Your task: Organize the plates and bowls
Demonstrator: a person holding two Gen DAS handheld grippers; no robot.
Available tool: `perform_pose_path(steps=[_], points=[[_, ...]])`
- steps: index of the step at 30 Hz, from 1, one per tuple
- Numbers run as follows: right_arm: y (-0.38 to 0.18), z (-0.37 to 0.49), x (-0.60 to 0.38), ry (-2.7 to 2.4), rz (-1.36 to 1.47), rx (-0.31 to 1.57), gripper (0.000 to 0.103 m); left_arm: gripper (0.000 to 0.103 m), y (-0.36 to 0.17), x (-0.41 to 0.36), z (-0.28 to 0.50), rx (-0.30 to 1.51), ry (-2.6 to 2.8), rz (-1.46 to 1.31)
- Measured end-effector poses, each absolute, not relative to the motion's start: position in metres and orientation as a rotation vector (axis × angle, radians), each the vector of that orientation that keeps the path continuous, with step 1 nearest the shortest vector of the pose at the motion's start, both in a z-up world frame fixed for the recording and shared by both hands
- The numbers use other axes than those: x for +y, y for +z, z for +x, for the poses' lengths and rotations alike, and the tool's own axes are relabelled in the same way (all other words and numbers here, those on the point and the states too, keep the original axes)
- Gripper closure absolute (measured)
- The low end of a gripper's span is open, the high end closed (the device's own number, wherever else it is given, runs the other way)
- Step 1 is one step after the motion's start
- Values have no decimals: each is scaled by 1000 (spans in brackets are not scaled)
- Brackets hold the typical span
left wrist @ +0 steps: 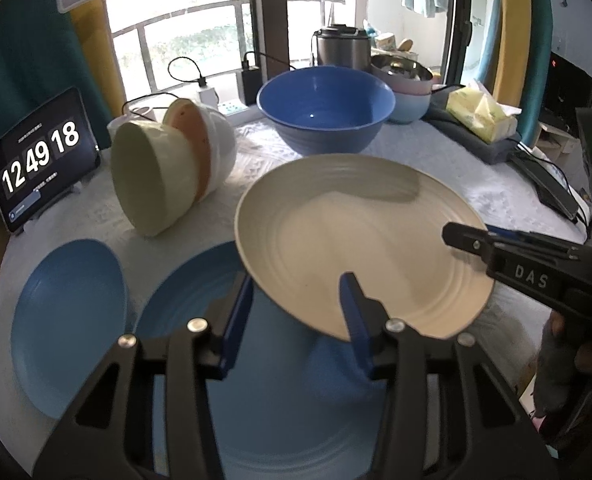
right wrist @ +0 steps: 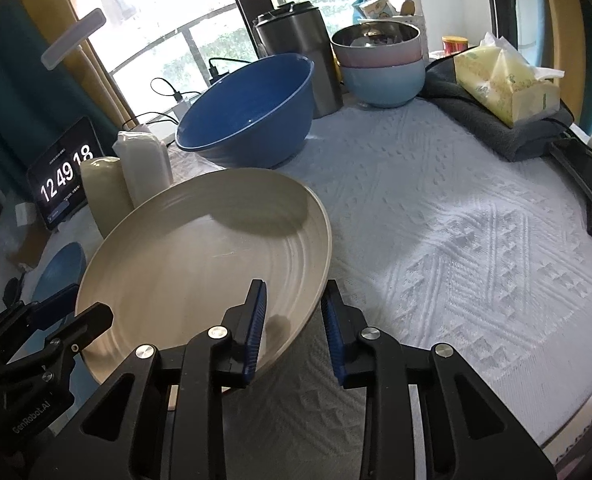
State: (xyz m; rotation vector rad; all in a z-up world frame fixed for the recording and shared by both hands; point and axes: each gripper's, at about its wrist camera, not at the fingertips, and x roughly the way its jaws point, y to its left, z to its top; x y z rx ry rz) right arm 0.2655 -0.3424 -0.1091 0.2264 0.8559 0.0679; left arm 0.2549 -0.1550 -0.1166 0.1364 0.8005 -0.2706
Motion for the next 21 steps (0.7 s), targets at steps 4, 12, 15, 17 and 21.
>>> perform_pose_path(steps=[4,12,15,17,21], points=[[-105,260,-337,69,217,850,72,57,-114,-149,247,792,-270,126],[-101,252,-325,78,202,836,72,57,-111,-133,234,778,-264,103],[-99,249,-320,79,194,833,72,57,-111,-128,230,775,-261,93],[-98,247,-316,79,189,833,72,57,-112,-123,226,774,-259,84],[-98,243,-307,79,176,837,72,57,-112,-115,220,772,-253,74]])
